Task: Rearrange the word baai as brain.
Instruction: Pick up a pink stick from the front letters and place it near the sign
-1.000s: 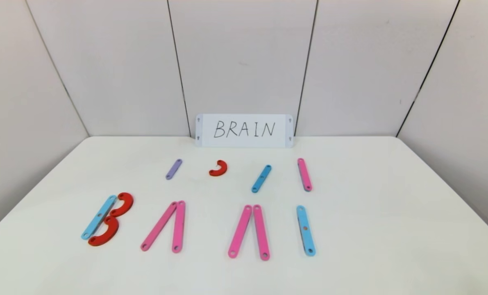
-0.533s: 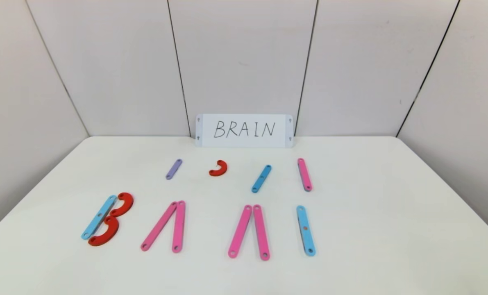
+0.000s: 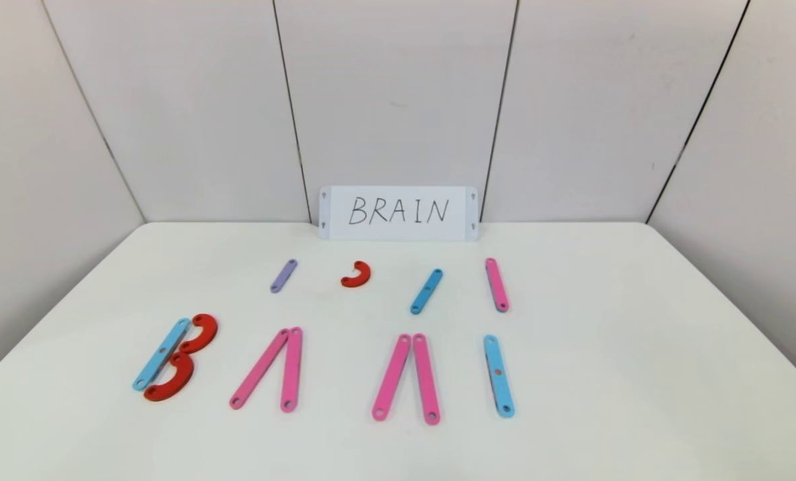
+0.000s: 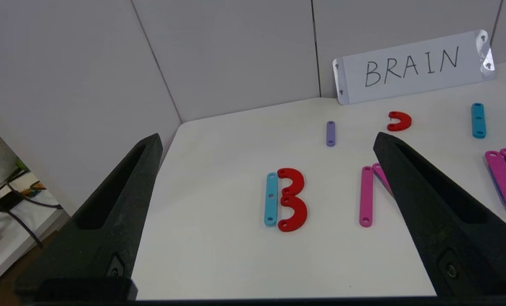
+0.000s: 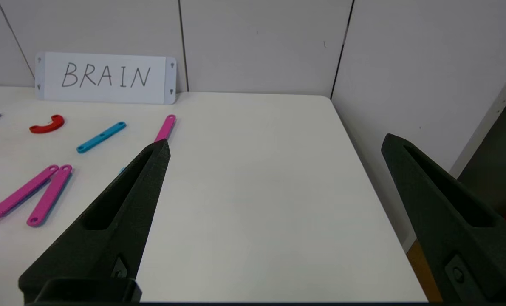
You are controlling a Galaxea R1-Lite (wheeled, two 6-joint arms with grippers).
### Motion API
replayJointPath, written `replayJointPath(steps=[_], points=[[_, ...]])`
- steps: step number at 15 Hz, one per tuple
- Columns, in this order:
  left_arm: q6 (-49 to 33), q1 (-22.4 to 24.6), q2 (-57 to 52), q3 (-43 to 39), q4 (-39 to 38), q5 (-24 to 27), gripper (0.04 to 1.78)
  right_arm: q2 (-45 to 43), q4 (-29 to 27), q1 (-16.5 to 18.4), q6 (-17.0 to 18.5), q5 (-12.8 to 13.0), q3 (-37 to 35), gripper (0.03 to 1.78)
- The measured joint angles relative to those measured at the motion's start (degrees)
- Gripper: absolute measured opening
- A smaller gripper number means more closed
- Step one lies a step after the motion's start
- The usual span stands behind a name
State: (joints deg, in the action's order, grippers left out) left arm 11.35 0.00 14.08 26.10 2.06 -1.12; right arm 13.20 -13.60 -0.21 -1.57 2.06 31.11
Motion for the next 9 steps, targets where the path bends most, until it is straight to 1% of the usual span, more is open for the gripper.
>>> replayJointPath(steps=[2, 4, 7, 9], points=[[-1.9, 0.0, 4.8, 4.6, -0.1, 0.2, 1.74, 4.3, -0.5, 0.2, 0.0, 0.0, 5.0, 1.74], [-5.8, 0.0, 11.2, 10.3, -0.2, 0.4, 1.74, 9.1, -1.4, 0.3, 0.0, 0.0, 10.2, 1.74], [-11.2, 0.0, 21.7, 19.0, -0.2, 1.6, 1.74, 16.7, -4.9, 0.4, 0.0, 0.0, 18.4, 1.74], [-12.4, 0.0, 28.2, 24.1, -0.3, 3.1, 1.74, 21.7, -5.9, 0.4, -0.1, 0.0, 22.2, 1.74]])
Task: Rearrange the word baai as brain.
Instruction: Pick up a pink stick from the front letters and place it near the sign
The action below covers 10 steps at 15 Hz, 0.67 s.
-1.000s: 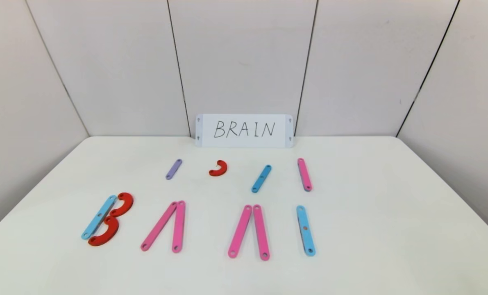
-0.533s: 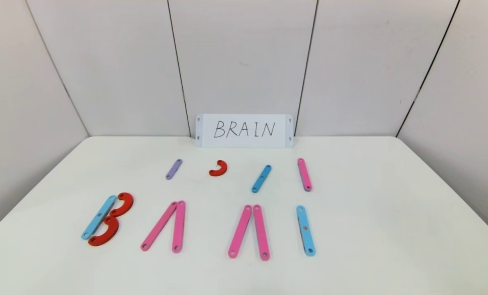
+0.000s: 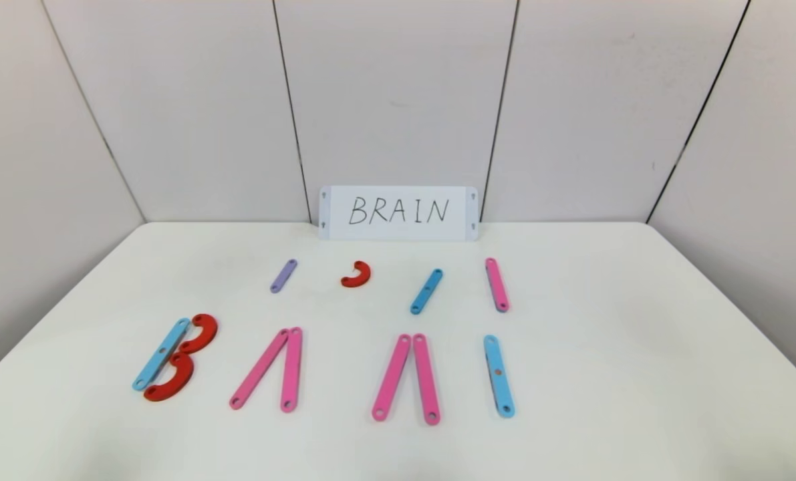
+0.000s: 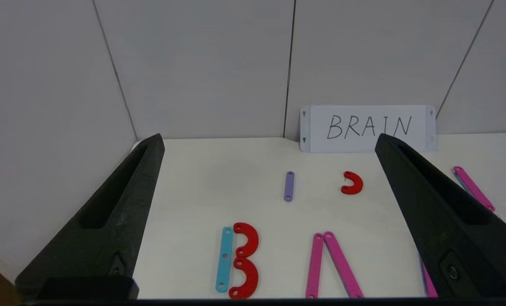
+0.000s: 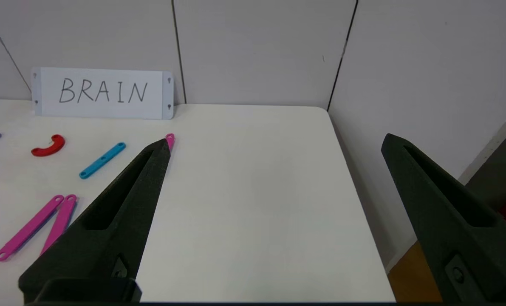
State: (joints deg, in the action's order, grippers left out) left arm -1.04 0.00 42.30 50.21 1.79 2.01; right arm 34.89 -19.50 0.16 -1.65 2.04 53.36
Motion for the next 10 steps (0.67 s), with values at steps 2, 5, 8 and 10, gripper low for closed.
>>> replayJointPath(steps=[2, 5, 8, 10], points=[[-0.3, 0.0, 5.6, 3.5, 0.0, 0.7, 1.74, 4.4, -0.2, 0.0, 0.0, 0.0, 2.7, 1.74], [-0.4, 0.0, 13.0, 6.9, 0.0, 1.6, 1.74, 10.6, -2.0, 0.0, -0.3, 0.0, 5.8, 1.74], [-0.4, 0.0, 19.5, 8.7, 0.0, 2.4, 1.74, 17.0, -8.6, 0.0, -0.7, -0.1, 10.6, 1.74], [-0.3, 0.0, 23.4, 9.9, 0.2, 2.4, 1.74, 21.6, -13.6, -0.1, -0.6, -0.2, 14.6, 1.74]])
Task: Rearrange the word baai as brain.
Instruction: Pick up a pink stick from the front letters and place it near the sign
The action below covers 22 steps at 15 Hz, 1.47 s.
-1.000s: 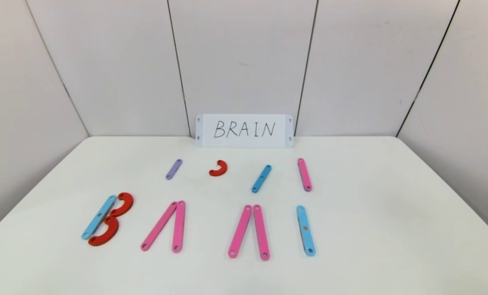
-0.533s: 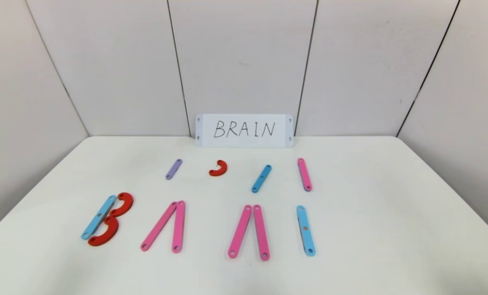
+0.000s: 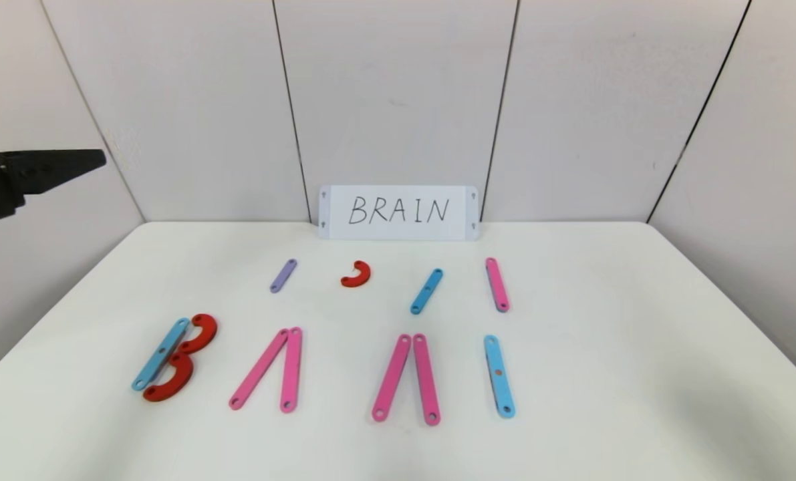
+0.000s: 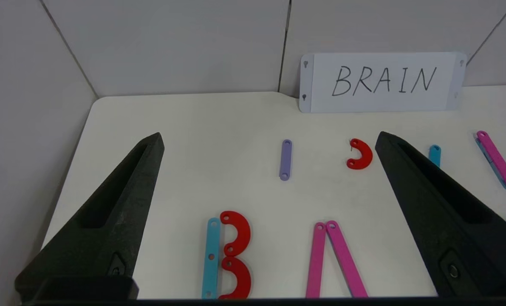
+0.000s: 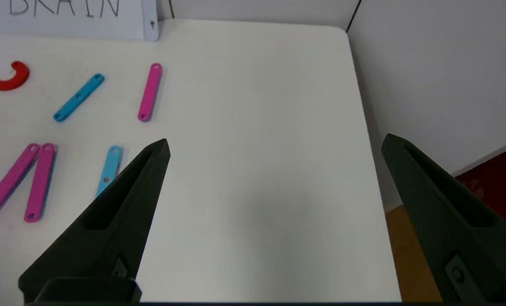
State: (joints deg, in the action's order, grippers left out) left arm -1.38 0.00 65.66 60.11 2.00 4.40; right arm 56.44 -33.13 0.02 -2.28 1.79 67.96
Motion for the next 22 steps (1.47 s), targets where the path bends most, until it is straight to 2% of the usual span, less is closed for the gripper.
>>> replayJointPath(steps=[5, 9, 14, 16, 19, 22], points=[[0.0, 0.0, 9.1, 1.4, 0.5, 0.1, 1.74, 12.5, -3.9, -0.9, 0.6, 0.0, 8.3, 1.74], [-0.1, 0.0, 16.6, 1.8, -0.1, 2.2, 1.74, 21.5, -8.3, -2.6, 0.8, -0.3, 14.4, 1.74], [0.4, 0.0, 24.6, 3.2, -0.2, 2.6, 1.74, 29.9, -8.2, -2.3, 0.0, -0.2, 13.8, 1.74], [0.5, 0.0, 26.6, 3.6, 0.1, 2.4, 1.74, 31.5, -6.7, -1.9, 0.0, -0.2, 12.2, 1.74], [0.0, -0.2, 28.2, 3.7, -0.3, 2.5, 1.74, 33.5, -1.0, -1.7, 0.1, -0.4, 9.6, 1.74], [-0.5, -1.7, 29.3, 3.7, -0.3, 2.3, 1.74, 34.8, 4.3, -3.5, 1.2, -0.6, 8.1, 1.74]])
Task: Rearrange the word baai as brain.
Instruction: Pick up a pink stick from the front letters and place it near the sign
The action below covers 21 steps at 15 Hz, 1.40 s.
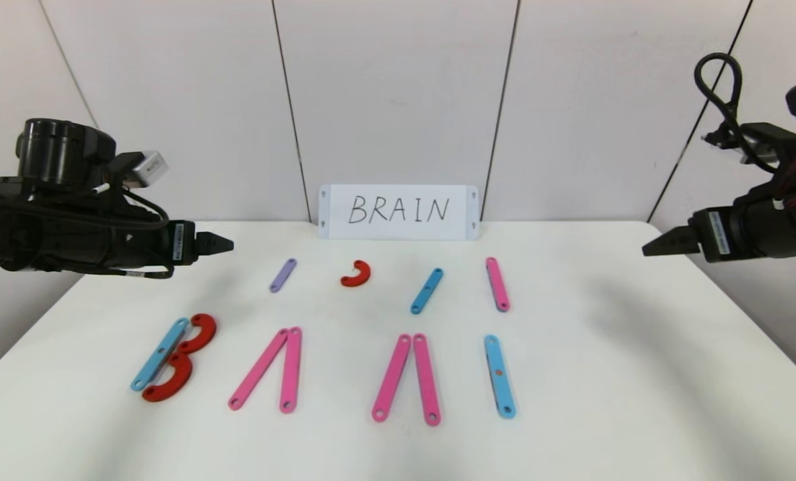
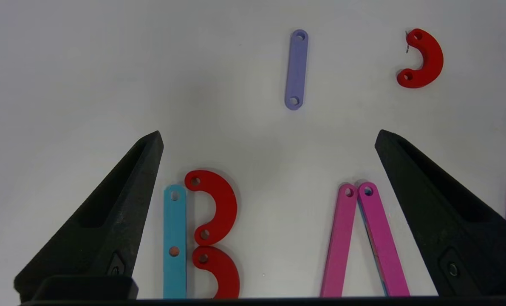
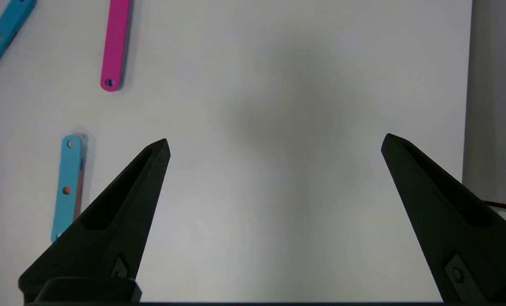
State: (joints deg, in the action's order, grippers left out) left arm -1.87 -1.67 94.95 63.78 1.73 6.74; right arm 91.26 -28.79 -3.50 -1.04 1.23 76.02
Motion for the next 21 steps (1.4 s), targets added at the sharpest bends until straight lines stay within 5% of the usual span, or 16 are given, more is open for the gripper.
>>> replayJointPath(steps=[8, 12, 21], points=[[-1.5, -0.9, 0.4, 0.0, 0.0, 0.1, 1.74, 3.2, 3.4, -9.2, 7.9, 0.4, -0.3, 1.74], [-1.3, -0.8, 0.4, -0.4, -0.5, -0.2, 1.74, 3.1, 3.4, -9.7, 7.9, 0.5, -0.3, 1.74], [-1.2, 2.2, 3.3, -2.9, -15.6, -1.4, 1.74, 2.4, 3.3, -9.8, 7.9, 0.5, -0.5, 1.74]])
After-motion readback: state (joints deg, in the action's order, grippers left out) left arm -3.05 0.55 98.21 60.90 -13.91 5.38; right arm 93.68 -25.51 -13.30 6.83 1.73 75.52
